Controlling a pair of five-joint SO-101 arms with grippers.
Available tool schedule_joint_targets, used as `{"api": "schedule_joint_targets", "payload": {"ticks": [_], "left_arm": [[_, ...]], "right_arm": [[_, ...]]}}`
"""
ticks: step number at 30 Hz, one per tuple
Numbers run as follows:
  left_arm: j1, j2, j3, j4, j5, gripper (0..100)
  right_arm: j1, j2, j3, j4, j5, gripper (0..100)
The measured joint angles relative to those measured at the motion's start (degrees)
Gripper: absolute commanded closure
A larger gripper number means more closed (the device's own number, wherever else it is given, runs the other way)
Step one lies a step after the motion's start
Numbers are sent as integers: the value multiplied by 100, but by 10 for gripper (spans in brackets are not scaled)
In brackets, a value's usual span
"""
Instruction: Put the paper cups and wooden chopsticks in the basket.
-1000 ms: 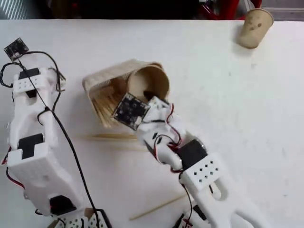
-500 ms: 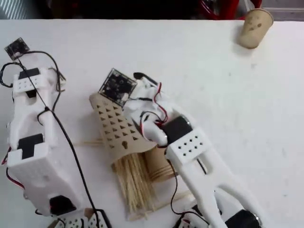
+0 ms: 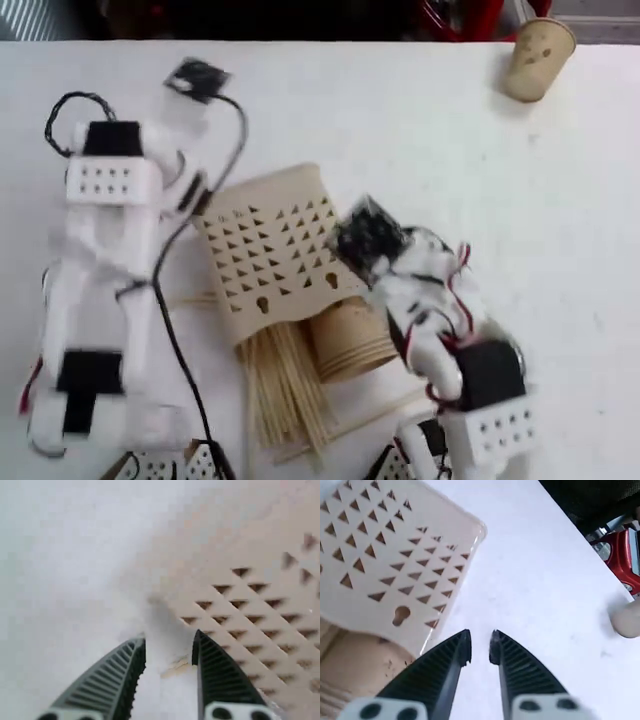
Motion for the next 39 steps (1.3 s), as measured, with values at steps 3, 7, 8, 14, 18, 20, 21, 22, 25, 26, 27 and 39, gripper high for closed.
{"api": "schedule_joint_targets", "payload": {"ticks": [3, 7, 8, 14, 18, 20, 21, 22, 25, 26, 27, 39], "left_arm": [[536, -1451, 993, 70, -519, 762], [879, -3015, 2848, -352, -1037, 762], [958, -3323, 3332, -501, -1169, 762], [1503, -5178, 5284, -835, -1679, 762], [1758, -6075, 5987, -888, -1767, 762], [1811, -6312, 6215, -993, -1855, 762], [1811, -6409, 6303, -1073, -1864, 762], [1811, -6488, 6338, -1081, -1864, 762], [1811, -6725, 6356, -1046, -1855, 762], [1811, -6804, 6321, -985, -1846, 762], [1811, -6848, 6233, -862, -1837, 761], [1978, -6716, 5380, 53, -1925, 760]], "right_arm": [[378, -1090, 897, 44, 308, 939], [818, -1758, 1626, 44, 484, 939], [862, -1732, 1785, 44, 501, 939], [914, -1679, 2453, 44, 527, 939], [923, -1679, 2505, 44, 527, 939], [923, -1679, 2505, 44, 527, 939], [923, -1679, 2505, 44, 527, 939], [923, -1679, 2505, 44, 527, 939], [923, -1679, 2505, 44, 527, 939], [923, -1679, 2532, 44, 527, 939], [923, -1679, 2576, 44, 527, 939], [923, -1644, 2743, 44, 536, 939]]}}
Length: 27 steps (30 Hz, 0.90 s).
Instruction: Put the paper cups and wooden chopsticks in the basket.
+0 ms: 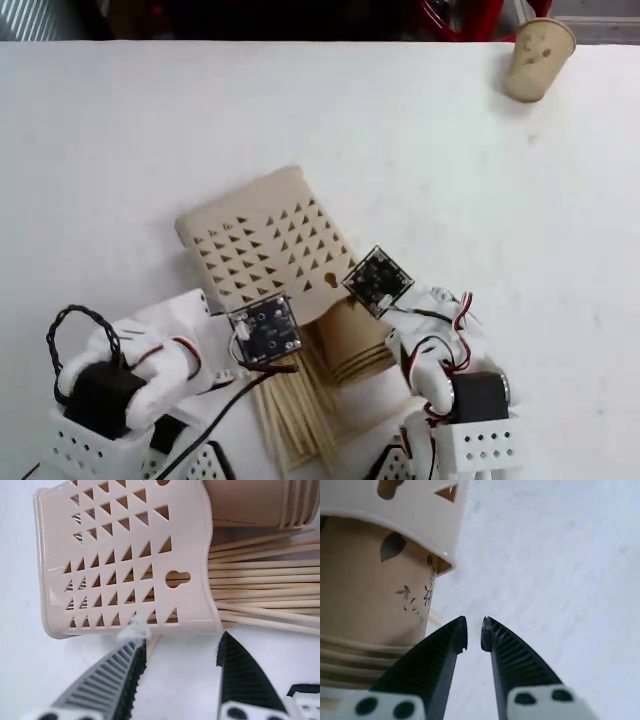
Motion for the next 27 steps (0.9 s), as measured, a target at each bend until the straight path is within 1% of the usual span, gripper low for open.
{"api": "schedule_joint_targets", "payload": {"ticks": [7, 10, 16, 19, 24, 27], "left_arm": [[949, 0, -35, 35, 255, 759], [1090, 211, 123, -158, 273, 762], [774, 1240, 527, -1204, 273, 763], [501, 1336, 554, -1697, 273, 763], [88, 1371, 615, -2163, 141, 789], [-79, 1380, 615, -2418, 123, 792]], "right_arm": [[0, 18, 53, 0, 0, 942], [35, 18, 53, 0, 0, 941], [44, 18, 53, 0, -185, 941], [44, 18, 53, -9, -193, 940], [290, 18, 53, -9, -193, 940], [316, 18, 53, -9, -193, 940]]}}
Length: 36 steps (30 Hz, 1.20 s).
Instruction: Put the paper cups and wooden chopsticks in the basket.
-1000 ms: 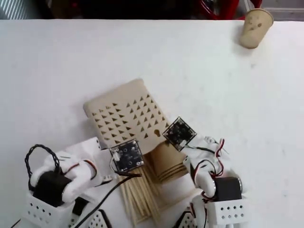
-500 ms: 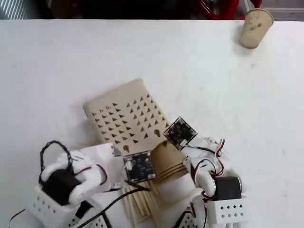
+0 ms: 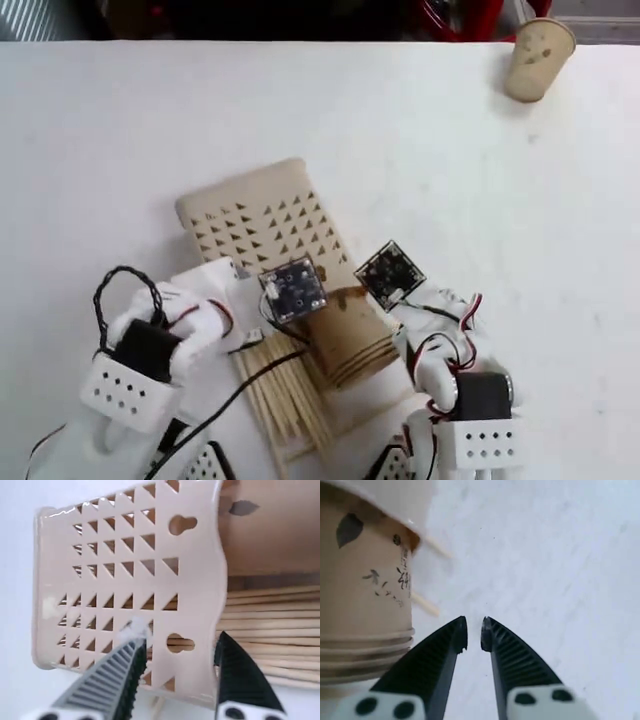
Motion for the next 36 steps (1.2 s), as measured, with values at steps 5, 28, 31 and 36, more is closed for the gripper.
{"api": "schedule_joint_targets", "payload": {"ticks": [5, 28, 31, 36], "left_arm": [[-299, 0, 167, -510, -9, 793], [-1547, -105, 3130, -5732, -246, 981], [-1556, -114, 3059, -5741, 26, 980], [-1556, -114, 2558, -5169, 308, 980]], "right_arm": [[132, 0, 0, 0, 0, 940], [369, 0, 0, -18, 0, 939], [369, 0, 0, -18, 0, 939], [369, 0, 123, -18, 0, 939]]}}
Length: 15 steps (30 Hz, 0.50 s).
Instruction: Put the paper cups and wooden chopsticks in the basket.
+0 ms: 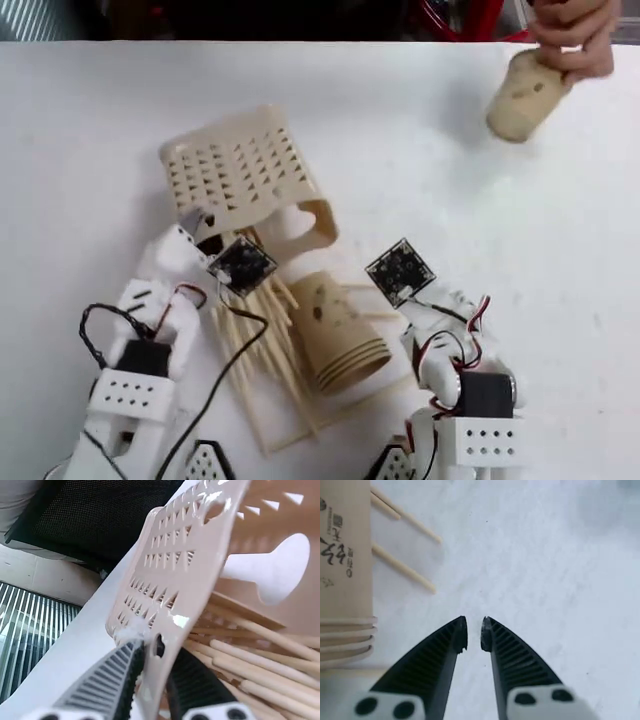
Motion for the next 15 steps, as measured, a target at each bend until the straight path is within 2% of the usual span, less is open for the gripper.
{"api": "schedule_joint_targets", "payload": {"ticks": [10, 15], "left_arm": [[404, 185, -2998, 3842, 686, 980], [396, 774, -4554, 4905, 993, 980]], "right_arm": [[123, 0, 158, -176, 0, 939], [237, -9, 290, -316, -26, 939]]}}
